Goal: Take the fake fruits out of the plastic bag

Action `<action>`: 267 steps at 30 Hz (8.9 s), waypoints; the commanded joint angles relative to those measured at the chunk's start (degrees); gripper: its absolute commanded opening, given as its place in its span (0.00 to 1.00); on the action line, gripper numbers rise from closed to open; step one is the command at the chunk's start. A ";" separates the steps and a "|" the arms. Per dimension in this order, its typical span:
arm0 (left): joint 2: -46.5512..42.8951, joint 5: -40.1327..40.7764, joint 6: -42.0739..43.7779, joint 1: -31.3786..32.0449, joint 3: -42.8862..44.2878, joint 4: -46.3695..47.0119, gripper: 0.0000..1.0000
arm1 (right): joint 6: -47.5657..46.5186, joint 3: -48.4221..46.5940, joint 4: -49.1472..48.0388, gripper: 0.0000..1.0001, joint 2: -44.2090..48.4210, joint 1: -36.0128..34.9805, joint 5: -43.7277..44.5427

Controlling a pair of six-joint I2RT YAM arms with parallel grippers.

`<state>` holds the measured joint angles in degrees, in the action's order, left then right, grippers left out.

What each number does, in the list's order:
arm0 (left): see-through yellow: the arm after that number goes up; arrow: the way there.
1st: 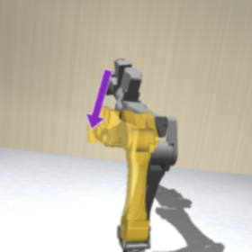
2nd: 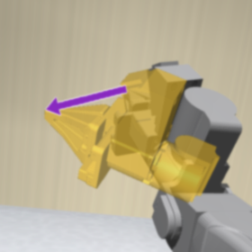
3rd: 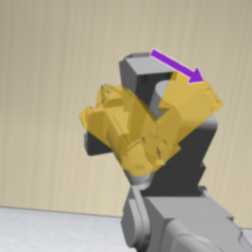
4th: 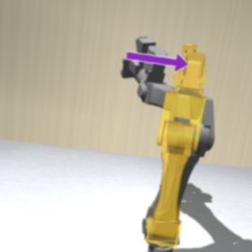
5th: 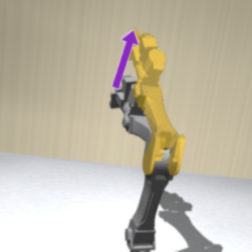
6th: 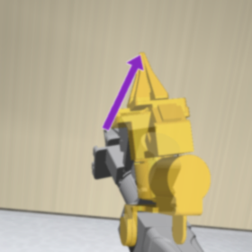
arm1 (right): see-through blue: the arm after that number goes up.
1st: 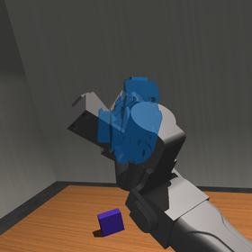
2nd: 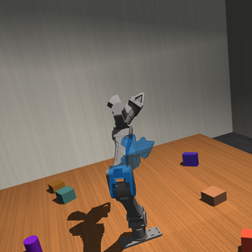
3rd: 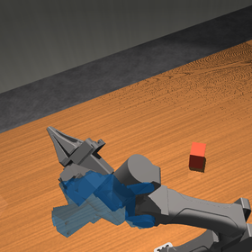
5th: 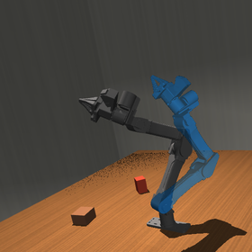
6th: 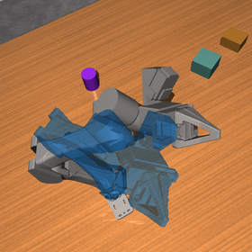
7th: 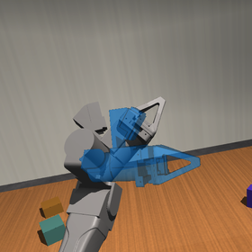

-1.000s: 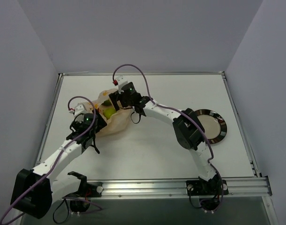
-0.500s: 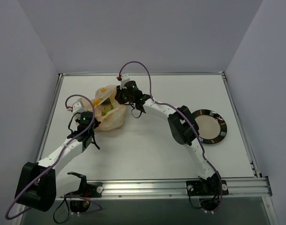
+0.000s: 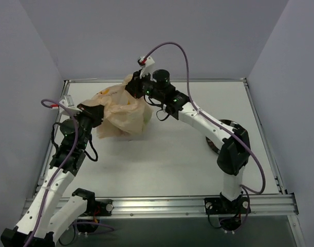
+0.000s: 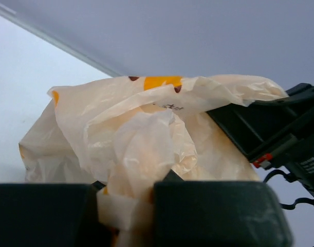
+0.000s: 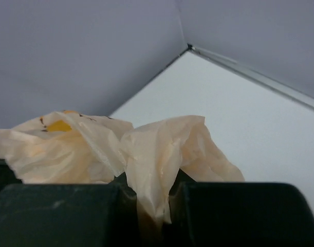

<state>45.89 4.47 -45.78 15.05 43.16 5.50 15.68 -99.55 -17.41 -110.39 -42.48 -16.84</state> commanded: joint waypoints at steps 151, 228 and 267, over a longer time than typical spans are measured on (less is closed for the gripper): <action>32.33 16.17 10.80 6.49 16.08 -18.18 0.06 | -4.87 11.04 -1.14 0.08 -9.49 7.15 10.86; 4.46 7.39 -2.74 15.98 -0.17 -26.95 0.97 | 12.53 51.03 -8.61 0.14 13.00 -12.45 37.58; -4.92 7.75 -2.65 16.59 -26.18 -11.39 0.02 | 1.90 43.66 8.62 0.50 31.99 -13.42 25.04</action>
<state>42.87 13.41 -47.77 31.18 17.41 -6.98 19.57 -52.71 -11.64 -79.50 -55.27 14.76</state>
